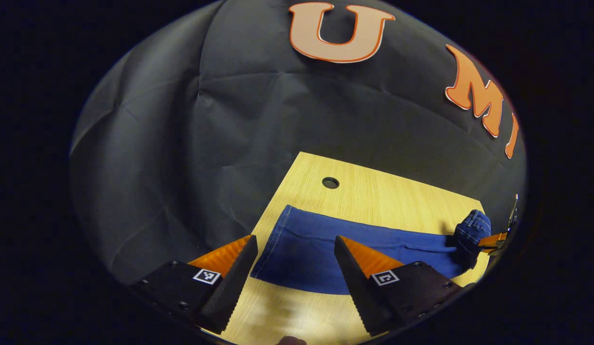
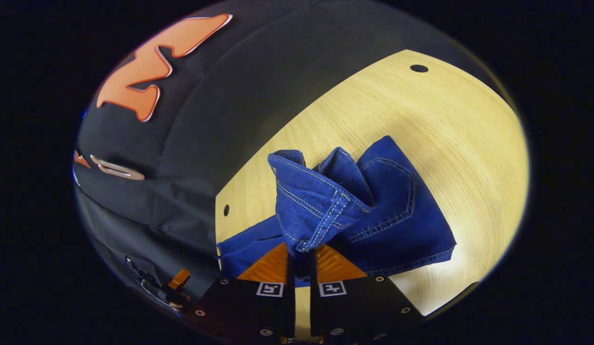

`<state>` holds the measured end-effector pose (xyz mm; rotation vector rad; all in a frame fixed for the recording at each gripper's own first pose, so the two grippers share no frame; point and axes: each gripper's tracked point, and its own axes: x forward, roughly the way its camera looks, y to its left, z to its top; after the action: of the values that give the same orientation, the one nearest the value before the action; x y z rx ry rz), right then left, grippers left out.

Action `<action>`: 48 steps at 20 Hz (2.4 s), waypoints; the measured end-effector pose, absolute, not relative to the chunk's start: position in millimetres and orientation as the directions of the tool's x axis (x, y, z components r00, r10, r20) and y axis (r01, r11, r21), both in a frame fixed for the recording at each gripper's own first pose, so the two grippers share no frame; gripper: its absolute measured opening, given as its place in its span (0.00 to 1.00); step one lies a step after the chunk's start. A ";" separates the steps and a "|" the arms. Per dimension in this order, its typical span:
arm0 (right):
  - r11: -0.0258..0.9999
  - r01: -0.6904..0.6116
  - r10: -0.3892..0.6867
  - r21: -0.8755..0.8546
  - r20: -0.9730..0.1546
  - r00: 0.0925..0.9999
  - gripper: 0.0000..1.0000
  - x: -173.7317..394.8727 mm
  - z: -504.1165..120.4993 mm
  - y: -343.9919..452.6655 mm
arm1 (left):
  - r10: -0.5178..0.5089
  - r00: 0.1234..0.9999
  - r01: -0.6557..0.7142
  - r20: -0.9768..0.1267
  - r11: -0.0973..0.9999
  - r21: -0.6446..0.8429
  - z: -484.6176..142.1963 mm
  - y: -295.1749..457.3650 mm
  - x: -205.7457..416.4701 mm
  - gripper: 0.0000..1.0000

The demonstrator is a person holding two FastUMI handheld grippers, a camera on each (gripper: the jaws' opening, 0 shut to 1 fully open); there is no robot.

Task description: Grasp the waist and the cuffs of the jeans and fold them to make the two legs overlap; first hold the waist and fold one-third of the jeans toward the cuffs, then hold the cuffs and fold the remaining one-third in the same direction to finish folding.

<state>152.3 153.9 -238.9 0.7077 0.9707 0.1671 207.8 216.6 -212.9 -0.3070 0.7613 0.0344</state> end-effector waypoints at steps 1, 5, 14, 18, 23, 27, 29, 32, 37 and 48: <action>0.787 0.170 0.414 0.593 -0.713 0.566 0.12 153.0 -242.7 156.3 | -0.084 0.719 -0.146 -0.690 0.952 -0.268 -219.8 218.4 208.5 0.98; 0.799 0.166 0.414 0.578 -0.729 0.546 0.13 145.0 -245.2 182.4 | -0.124 0.681 -0.150 -0.722 0.941 -0.303 -247.2 222.6 207.0 0.98; 0.779 0.058 0.509 0.625 -0.684 0.523 0.80 126.4 -224.8 254.8 | -0.190 0.612 -0.168 -0.767 0.917 -0.361 -298.9 229.0 206.1 0.99; 0.794 0.052 0.479 0.606 -0.676 0.559 0.90 126.9 -213.6 249.9 | -0.260 0.559 -0.192 -0.788 0.883 -0.428 -336.1 236.1 207.9 0.98; 0.817 0.063 0.421 0.574 -0.667 0.614 0.93 129.6 -196.3 226.5 | -0.322 0.485 -0.244 -0.813 0.843 -0.479 -373.6 234.3 206.6 0.98; 0.815 0.091 0.389 0.573 -0.656 0.647 0.94 122.3 -180.7 205.1 | -0.417 0.502 -0.270 -0.758 0.757 -0.596 -377.4 225.3 217.6 0.98; 0.807 0.103 0.383 0.582 -0.648 0.658 0.94 119.5 -175.0 199.1 | -0.478 0.510 -0.294 -0.715 0.685 -0.667 -370.8 216.3 227.6 0.98; 0.790 0.120 0.386 0.601 -0.639 0.666 0.94 114.9 -172.8 193.2 | -0.518 0.526 -0.314 -0.674 0.618 -0.721 -364.0 207.0 237.1 0.97; 0.772 0.132 0.399 0.622 -0.636 0.660 0.94 108.1 -173.7 183.7 | -0.556 0.502 -0.384 -0.663 0.543 -0.747 -377.0 181.2 242.0 0.57; 0.792 0.061 0.373 0.607 -0.561 0.739 0.96 126.8 -151.2 136.0 | -0.429 0.637 -0.217 -0.640 0.697 -0.683 -293.1 178.7 240.6 0.08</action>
<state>126.8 136.0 -151.2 0.6464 0.7296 0.1844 240.6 178.7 -293.1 -0.8170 0.8965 -0.1372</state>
